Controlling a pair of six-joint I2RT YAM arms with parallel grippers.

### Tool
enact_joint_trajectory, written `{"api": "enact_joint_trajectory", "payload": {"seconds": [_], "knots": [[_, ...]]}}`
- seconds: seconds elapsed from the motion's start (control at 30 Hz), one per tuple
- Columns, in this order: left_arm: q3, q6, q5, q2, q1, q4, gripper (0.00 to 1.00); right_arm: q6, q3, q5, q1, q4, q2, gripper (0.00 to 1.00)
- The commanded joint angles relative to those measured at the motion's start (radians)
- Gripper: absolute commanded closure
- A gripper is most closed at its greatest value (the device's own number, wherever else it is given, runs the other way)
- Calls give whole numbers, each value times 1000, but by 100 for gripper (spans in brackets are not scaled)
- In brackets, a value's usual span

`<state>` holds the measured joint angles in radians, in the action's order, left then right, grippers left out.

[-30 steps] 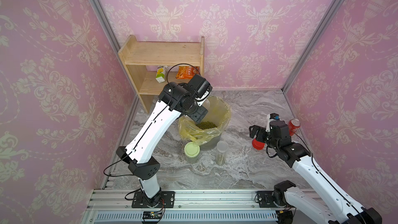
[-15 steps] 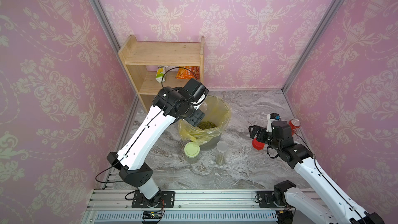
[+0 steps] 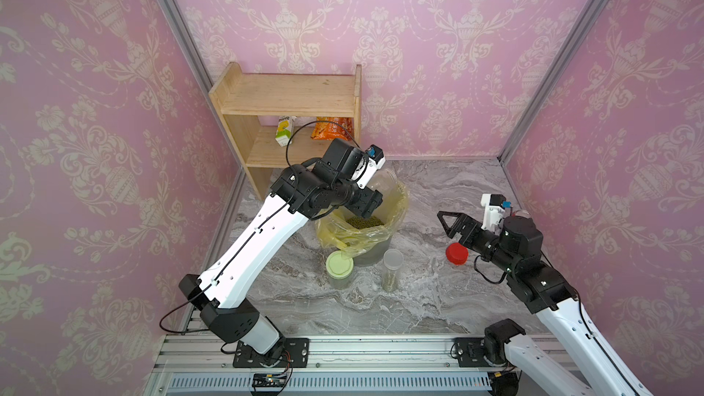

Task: Empty moldy mung beans from jars
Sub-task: Pour the moldy mung beans from the jar into the trash bin.

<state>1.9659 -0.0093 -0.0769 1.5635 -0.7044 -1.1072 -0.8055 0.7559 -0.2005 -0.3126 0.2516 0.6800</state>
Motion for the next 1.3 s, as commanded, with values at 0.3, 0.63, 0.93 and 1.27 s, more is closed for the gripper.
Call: {"api": "enact_joint_trajectory", "payload": {"seconds": [0.3,0.63,0.93,1.27], "knots": [[455,48,477,246,-5,-585,63,-61,76,32,-49,44,0,0],[610,69,380,407,-23,-596,62,-3,159,51,-49,151,28,0],[348,-28,452,215,-90,-536,66,11,181,60,-49,185,35,0],[382,-36,404,257,-42,-554,67,14,201,42,-49,172,88,0]]}}
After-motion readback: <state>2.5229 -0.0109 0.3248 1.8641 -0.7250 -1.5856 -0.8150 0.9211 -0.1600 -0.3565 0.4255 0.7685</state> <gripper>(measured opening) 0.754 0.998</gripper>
